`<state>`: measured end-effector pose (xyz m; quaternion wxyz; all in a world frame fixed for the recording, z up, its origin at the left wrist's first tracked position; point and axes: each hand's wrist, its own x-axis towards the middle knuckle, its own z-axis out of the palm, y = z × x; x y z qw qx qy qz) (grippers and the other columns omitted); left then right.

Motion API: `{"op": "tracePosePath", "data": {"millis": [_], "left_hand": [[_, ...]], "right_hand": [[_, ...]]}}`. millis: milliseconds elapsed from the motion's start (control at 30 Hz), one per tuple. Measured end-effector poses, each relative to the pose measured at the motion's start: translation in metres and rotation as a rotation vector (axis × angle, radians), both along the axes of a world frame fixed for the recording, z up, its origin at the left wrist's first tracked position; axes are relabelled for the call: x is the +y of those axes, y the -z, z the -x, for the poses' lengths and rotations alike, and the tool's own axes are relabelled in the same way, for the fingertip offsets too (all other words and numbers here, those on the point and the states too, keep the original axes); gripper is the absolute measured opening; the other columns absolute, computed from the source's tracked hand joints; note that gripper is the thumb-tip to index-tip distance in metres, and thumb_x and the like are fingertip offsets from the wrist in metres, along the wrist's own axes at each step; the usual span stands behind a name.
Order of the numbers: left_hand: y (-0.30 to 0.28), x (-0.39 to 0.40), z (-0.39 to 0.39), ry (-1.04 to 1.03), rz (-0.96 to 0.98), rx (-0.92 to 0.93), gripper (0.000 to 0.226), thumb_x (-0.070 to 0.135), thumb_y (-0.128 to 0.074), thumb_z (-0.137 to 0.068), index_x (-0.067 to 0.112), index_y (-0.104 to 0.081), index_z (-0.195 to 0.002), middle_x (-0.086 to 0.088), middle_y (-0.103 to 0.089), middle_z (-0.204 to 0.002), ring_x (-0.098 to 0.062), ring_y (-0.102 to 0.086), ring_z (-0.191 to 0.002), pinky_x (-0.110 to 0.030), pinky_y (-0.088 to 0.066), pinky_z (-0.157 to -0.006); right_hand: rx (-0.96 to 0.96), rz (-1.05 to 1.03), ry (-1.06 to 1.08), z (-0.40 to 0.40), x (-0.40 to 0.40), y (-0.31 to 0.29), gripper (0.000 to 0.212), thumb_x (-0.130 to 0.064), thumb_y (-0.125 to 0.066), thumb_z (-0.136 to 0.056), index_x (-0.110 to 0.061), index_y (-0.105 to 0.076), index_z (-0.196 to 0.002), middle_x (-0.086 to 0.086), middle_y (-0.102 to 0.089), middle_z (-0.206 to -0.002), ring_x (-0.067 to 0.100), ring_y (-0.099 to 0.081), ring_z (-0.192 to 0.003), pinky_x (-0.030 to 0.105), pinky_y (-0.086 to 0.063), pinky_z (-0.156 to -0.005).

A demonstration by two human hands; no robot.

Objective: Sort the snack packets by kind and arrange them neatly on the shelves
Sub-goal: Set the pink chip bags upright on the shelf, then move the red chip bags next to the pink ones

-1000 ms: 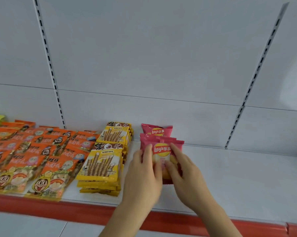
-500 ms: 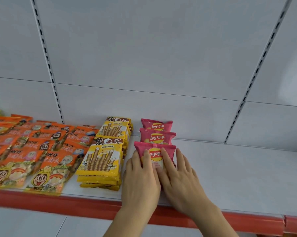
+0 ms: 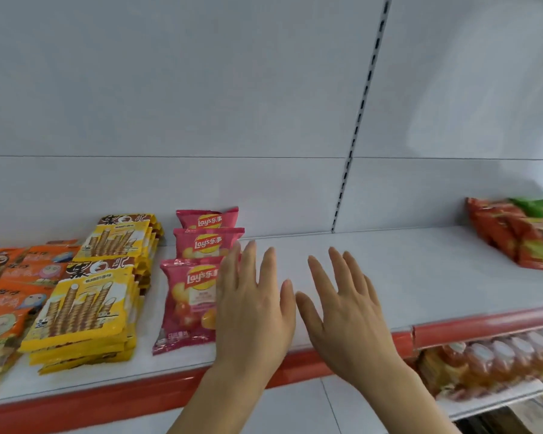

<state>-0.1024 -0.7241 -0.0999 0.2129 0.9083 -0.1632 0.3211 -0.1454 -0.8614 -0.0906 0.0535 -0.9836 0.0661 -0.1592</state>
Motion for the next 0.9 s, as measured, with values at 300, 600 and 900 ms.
{"op": "tracePosePath", "data": {"millis": [300, 600, 900], "left_hand": [[0.001, -0.169, 0.035, 0.183, -0.065, 0.021, 0.061, 0.048, -0.035, -0.099, 0.009, -0.061, -0.138, -0.018, -0.058, -0.146, -0.042, -0.052, -0.139, -0.058, -0.045, -0.111], [0.0, -0.347, 0.059, 0.313, -0.142, 0.202, 0.058, 0.044, -0.033, -0.106, 0.015, -0.043, -0.155, -0.014, -0.041, -0.162, -0.036, -0.033, -0.152, -0.052, -0.029, -0.124], [-0.01, -0.465, 0.016, 0.362, -0.196, 0.294, 0.066, 0.048, -0.028, -0.108, 0.018, -0.013, -0.165, -0.009, -0.023, -0.169, -0.026, -0.021, -0.156, -0.039, -0.021, -0.128]], "right_hand": [[-0.033, -0.014, 0.192, 0.069, -0.169, -0.009, 0.076, -0.065, -0.006, -0.093, -0.028, -0.022, -0.158, 0.008, -0.011, -0.167, 0.028, 0.001, -0.155, 0.047, -0.013, -0.125], [0.016, -0.053, 0.362, 0.109, -0.35, -0.015, 0.067, -0.062, -0.023, -0.1, -0.029, -0.013, -0.158, 0.004, -0.01, -0.167, 0.025, 0.002, -0.155, 0.043, -0.008, -0.124], [-0.068, -0.144, 0.449, 0.065, -0.478, 0.002, 0.066, -0.049, -0.037, -0.103, -0.027, -0.009, -0.158, 0.002, -0.024, -0.163, 0.024, -0.014, -0.153, 0.043, -0.021, -0.122]]}}
